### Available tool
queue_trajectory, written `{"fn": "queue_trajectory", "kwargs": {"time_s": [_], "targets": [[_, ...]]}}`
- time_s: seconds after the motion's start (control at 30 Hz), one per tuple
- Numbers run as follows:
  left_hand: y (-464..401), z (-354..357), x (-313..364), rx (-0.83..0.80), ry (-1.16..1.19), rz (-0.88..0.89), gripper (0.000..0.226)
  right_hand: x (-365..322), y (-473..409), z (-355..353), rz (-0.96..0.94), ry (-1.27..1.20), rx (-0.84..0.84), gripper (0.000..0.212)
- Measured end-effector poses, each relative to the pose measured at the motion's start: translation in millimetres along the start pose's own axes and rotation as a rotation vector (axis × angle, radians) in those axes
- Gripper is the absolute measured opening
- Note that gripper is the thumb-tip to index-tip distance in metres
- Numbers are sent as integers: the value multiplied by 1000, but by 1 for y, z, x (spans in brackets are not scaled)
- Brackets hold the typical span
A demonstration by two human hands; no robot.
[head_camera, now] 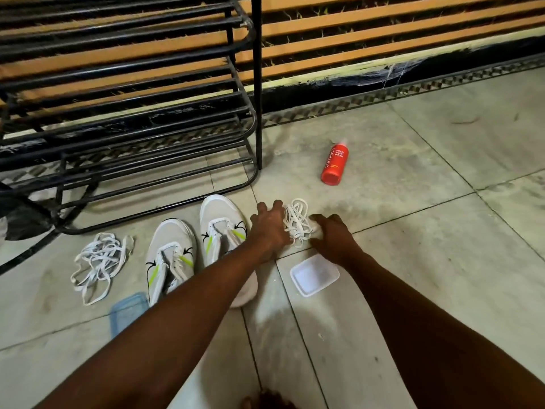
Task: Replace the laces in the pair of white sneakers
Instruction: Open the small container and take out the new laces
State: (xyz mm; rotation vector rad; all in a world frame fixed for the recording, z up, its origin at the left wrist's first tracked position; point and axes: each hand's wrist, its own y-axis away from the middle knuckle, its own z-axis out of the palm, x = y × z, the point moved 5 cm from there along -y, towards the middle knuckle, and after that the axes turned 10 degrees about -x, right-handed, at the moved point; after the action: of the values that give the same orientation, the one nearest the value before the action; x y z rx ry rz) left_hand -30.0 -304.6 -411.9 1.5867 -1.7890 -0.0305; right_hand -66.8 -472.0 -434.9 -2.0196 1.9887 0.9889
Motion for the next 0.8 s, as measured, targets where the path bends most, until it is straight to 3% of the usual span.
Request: {"fn": "queue_trajectory", "kwargs": {"time_s": [0.1, 0.17, 0.3, 0.43, 0.6, 0.8], "targets": [[-12, 7, -4, -56, 50, -70, 74, -26, -3, -3, -65, 102, -19, 26], [-14, 14, -6, -59, 150, -51, 76, -28, -10, 0, -28, 67, -33, 18], [-11, 23, -8, -33, 278, -18, 50, -22, -20, 5, 81, -169, -26, 15], [1, 25, 4, 20, 416, -49, 20, -27, -11, 0, 47, -333, 58, 17], [32, 11, 29, 127, 441, 150, 22, -33, 23, -31, 7, -494, 204, 18], [65, 2, 47, 116, 544, 222, 20, -38, 68, -73, -61, -510, 170, 8]]}}
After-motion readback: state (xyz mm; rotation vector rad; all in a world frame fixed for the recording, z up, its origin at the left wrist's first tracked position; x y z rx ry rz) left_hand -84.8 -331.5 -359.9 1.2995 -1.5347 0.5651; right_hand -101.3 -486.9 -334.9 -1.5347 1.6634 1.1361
